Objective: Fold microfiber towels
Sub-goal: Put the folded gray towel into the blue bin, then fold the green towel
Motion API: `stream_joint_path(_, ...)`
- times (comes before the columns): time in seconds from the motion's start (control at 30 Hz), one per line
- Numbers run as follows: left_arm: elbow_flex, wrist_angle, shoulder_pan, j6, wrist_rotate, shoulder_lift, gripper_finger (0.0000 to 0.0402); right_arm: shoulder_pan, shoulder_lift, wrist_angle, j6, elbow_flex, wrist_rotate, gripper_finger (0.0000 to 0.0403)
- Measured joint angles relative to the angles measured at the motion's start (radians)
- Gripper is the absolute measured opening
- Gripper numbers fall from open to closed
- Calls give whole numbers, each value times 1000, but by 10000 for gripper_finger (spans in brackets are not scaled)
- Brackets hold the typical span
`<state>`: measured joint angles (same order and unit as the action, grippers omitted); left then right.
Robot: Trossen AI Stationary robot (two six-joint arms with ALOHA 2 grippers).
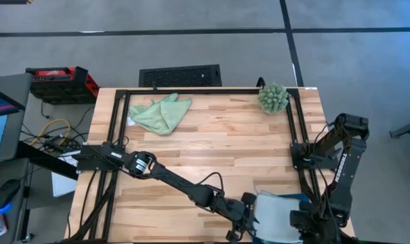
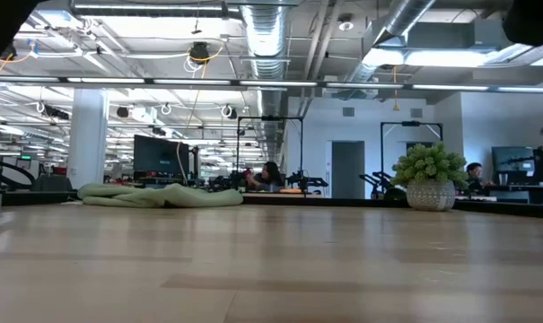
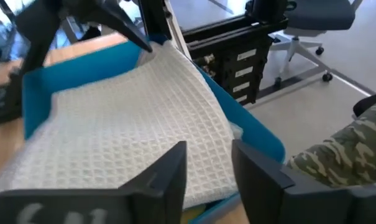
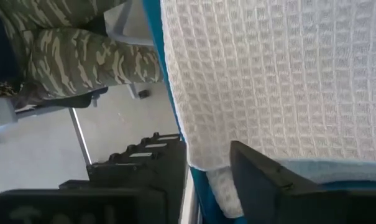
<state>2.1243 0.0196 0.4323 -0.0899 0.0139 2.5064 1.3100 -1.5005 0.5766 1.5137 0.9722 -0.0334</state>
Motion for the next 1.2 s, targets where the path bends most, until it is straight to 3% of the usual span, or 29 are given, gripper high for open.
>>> stream_joint_path(0.13,0,18,-5,-52,-1,-5,152,-18,1,-1,-2,0,49,192)
stream_joint_path(0.23,38,132,-11,-63,-13,-21,157,-33,10,-9,-21,0,54,207)
stream_joint_path(0.43,235,588,-35,15,-82,-32,158,-50,83,-1,-163,0,-64,219)
stream_joint_path(0.6,209,836,-65,78,-178,-124,158,-88,156,-1,-375,1,-238,219)
stream_joint_path(0.8,211,1112,-112,167,-368,-194,158,-161,206,103,-555,1,-339,219)
stream_joint_path(1.2,209,1564,-243,318,-421,-222,158,-408,248,257,-788,1,-493,218)
